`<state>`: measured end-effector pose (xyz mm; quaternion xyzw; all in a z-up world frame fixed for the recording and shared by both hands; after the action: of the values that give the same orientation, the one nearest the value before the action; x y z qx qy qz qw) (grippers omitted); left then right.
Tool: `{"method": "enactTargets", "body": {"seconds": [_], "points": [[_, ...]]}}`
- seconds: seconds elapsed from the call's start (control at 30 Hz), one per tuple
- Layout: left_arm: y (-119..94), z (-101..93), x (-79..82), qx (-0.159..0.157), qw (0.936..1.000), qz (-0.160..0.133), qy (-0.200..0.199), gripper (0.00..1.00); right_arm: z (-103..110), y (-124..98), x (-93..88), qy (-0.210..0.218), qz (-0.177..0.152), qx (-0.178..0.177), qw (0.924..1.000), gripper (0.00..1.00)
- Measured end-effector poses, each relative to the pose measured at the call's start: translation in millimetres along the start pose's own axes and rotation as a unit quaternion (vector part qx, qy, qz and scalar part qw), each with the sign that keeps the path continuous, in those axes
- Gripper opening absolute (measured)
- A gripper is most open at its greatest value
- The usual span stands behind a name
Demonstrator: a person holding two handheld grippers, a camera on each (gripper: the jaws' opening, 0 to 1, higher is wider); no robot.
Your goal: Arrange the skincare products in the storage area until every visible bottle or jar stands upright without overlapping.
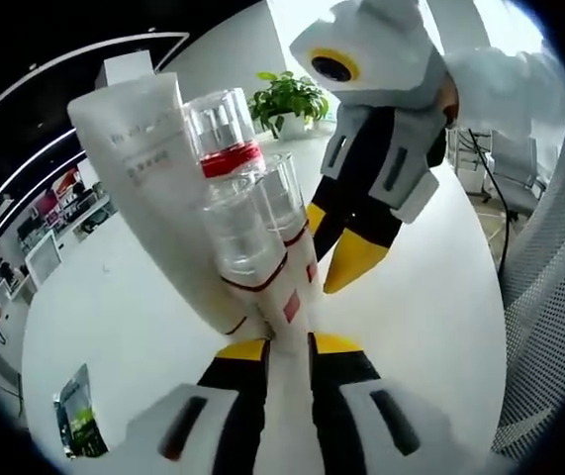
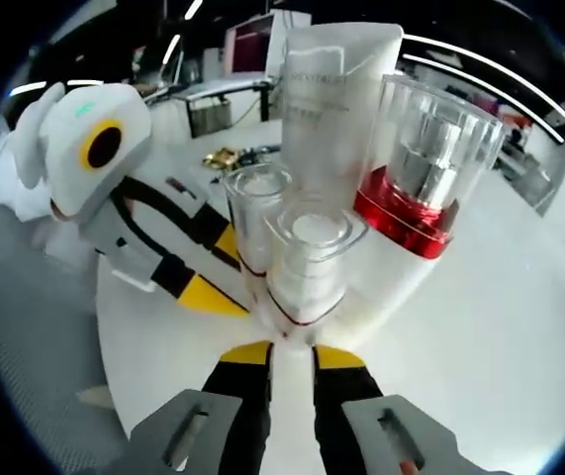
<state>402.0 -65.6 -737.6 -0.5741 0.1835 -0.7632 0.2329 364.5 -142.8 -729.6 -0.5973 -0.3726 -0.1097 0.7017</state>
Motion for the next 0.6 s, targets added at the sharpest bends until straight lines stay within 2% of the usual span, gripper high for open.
{"method": "enactTargets", "body": {"seconds": [0.6], "points": [[1.9,0.3,1.2,0.004,1.0,0.0,-0.005,0.17,0.8,-2.0,1.3,0.001,-0.001,-0.004,1.0,0.07]]}}
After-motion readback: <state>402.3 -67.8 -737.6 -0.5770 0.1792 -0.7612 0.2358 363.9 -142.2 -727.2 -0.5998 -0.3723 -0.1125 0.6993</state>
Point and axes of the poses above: the point that each gripper's makers call its tool centre point, and the gripper's own axes: y roughly forward along the fingers, z roughly to its left, x roughly out of its top, the point moved 4 cm from there along -y, roughly backward along the fingers, and after that the axes turned 5 degrees about y, right-handed, at the moved point
